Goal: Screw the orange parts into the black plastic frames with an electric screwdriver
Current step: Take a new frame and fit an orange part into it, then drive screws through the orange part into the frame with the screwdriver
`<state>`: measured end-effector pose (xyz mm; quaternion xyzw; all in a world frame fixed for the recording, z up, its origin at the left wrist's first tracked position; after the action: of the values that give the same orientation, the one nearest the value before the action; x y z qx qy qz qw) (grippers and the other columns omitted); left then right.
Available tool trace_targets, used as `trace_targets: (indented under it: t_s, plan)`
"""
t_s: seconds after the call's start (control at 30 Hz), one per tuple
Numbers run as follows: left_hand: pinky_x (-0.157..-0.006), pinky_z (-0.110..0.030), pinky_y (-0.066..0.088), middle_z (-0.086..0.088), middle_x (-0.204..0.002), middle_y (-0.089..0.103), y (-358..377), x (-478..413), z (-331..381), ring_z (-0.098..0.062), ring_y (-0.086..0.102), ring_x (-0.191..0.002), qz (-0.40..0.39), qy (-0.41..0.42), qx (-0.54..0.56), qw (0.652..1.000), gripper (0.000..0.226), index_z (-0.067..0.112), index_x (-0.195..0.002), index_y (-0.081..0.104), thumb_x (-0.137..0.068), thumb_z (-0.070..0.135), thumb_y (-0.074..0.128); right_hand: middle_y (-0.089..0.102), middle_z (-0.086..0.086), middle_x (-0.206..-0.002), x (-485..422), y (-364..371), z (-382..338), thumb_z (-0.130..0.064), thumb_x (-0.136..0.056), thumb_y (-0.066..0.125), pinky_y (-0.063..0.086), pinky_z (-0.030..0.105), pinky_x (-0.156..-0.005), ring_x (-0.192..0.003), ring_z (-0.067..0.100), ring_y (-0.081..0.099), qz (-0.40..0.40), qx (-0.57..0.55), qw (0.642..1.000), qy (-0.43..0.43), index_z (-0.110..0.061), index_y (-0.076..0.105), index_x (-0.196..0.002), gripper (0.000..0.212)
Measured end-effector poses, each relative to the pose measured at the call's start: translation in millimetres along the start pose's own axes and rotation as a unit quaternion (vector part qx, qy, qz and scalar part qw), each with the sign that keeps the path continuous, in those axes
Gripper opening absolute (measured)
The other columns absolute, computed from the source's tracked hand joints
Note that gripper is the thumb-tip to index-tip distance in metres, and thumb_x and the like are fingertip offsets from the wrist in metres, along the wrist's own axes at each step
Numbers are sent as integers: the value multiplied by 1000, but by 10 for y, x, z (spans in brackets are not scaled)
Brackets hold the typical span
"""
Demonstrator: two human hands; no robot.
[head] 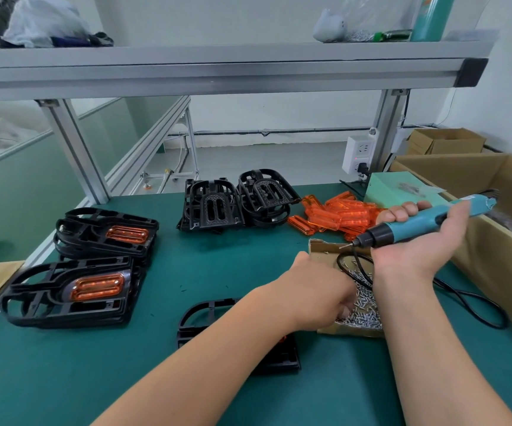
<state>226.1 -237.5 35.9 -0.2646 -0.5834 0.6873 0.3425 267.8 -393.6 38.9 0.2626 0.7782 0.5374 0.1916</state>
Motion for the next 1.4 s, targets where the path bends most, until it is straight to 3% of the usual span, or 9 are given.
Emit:
trace_targets:
  t_s: [0.17,0.4,0.5,0.63,0.8,0.9,1.0,1.2,1.4]
  plan:
    - [-87,-40,28,16,-67,50,16,61,-63,-17,47,-97,34,-6,57,998,13,28,-87,62,-100,27,64,51,0,-76,-31,9,23,-58,-99,64,41,30,-61,-61,16,47,13,-24,999,25,-17,59,-85,44]
    - [-94,-36,28,16,-76,58,-17,148,-113,-9,44,-93,73,-32,145,986,17,24,-92,70,-103,20,57,53,-2,-78,0,47,71,-59,-99,63,44,29,-62,-63,15,50,2,-12,999,31,-19,59,-88,42]
    - [-77,-35,40,14,-76,59,-144,318,-238,-8,47,-75,113,-92,278,950,15,27,-92,66,-102,21,57,52,0,-76,-2,76,82,-58,-100,64,43,29,-59,-60,16,48,2,-27,999,35,-16,58,-86,44]
    - [-63,-32,55,0,-91,74,-228,629,-535,-10,59,-71,160,-145,502,838,15,22,-90,67,-102,17,60,53,0,-75,44,93,115,-57,-100,64,44,28,-56,-59,15,48,0,-20,999,36,-16,57,-88,43]
    - [-51,-19,48,-6,-90,64,-96,984,-829,-11,54,-69,121,-165,813,546,6,10,-101,64,-104,11,59,51,0,-76,177,189,265,-57,-102,60,42,28,-58,-60,15,47,-33,9,998,57,-16,56,-91,42]
    - [-47,-17,43,-9,-92,64,-47,1114,-927,-11,53,-69,118,-175,849,484,3,8,-103,59,-102,8,56,49,1,-77,305,259,407,-56,-102,59,41,28,-57,-61,16,46,-57,29,995,78,-15,57,-92,42]
    - [-45,-16,37,-8,-90,64,-23,1165,-945,-9,49,-65,118,-187,833,507,7,7,-102,58,-103,5,52,48,2,-77,450,332,533,-56,-102,58,41,28,-57,-61,16,45,-89,48,990,96,-14,58,-91,43]
    - [-44,-17,32,-8,-87,65,8,1180,-952,-9,45,-61,135,-222,722,642,12,4,-103,68,-102,2,57,47,1,-77,643,412,677,-57,-103,55,41,26,-57,-62,14,44,-132,63,982,121,-15,58,-91,44]
    - [-47,-17,36,-8,-90,72,51,1167,-921,-9,47,-62,134,-212,691,678,13,8,-99,80,-99,4,68,48,0,-76,711,454,702,-58,-104,52,41,26,-58,-62,13,44,-147,56,978,133,-15,58,-93,45]
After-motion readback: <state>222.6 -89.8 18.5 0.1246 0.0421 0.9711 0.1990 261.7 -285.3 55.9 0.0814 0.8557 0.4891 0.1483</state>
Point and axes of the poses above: each hand's wrist, its own x-axis away from the middle knuckle, its own y-axis out of the palm, z = x × y, the point moved 7 cm from there along -x, towards the middle knuckle
